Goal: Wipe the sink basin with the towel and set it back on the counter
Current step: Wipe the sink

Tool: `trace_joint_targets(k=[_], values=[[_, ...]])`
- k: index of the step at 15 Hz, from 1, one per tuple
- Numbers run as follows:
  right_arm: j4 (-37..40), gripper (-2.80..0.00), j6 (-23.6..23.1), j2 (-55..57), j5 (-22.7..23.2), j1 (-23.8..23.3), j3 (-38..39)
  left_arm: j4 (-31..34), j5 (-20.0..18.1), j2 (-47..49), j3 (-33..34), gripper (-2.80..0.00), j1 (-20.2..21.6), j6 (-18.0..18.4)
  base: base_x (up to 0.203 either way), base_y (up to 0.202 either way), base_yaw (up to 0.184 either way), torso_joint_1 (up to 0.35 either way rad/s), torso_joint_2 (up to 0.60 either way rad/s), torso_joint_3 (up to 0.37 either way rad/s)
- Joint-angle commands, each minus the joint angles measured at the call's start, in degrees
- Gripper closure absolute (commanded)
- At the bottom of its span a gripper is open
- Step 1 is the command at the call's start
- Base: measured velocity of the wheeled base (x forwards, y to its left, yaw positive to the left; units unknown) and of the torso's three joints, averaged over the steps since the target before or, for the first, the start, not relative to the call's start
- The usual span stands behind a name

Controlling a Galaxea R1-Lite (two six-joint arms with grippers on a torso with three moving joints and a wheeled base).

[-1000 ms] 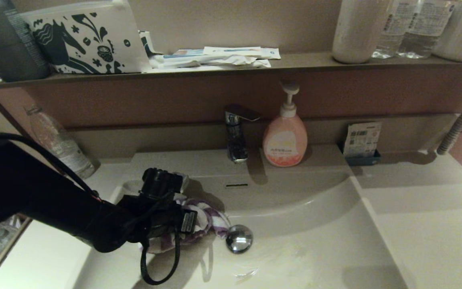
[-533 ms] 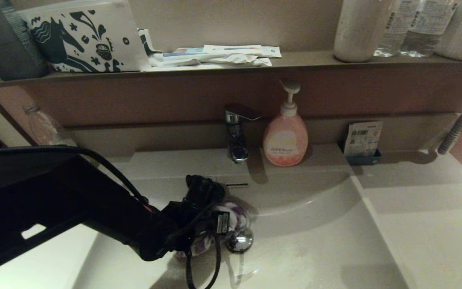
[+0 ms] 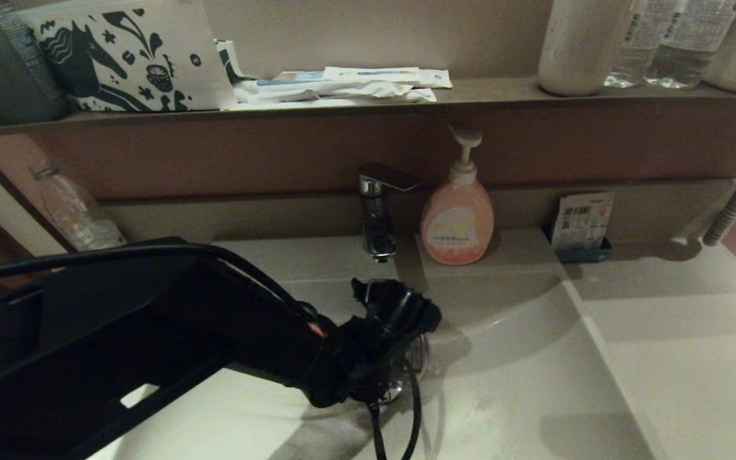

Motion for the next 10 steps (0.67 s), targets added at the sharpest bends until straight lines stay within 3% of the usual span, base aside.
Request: trace_joint_targets(k=[1, 3, 7, 10], values=[[-0.05, 0.00, 0.02, 0.07, 0.00, 0.00, 0.00, 5.61, -0.28, 0.89, -5.89, 0.00, -3.45, -2.12, 0.000, 0.000, 0.000, 0.000, 0.00, 0.000], [-0.05, 0.00, 0.02, 0.07, 0.00, 0.00, 0.00, 8.96, -0.19, 1.74, -9.82, 0.00, -5.92, -2.76, 0.000, 0.000, 0.000, 0.000, 0.00, 0.000], [-0.05, 0.00, 0.02, 0.07, 0.00, 0.00, 0.00, 14.06, 0.17, 0.93, -11.13, 0.00, -9.31, -5.83, 0.000, 0.000, 0.000, 0.000, 0.00, 0.000], [-0.05, 0.00, 0.02, 0.07, 0.00, 0.00, 0.00, 21.07, 0.09, -1.26, -10.38, 0.00, -11.60, -10.57, 0.000, 0.000, 0.000, 0.000, 0.00, 0.000]])
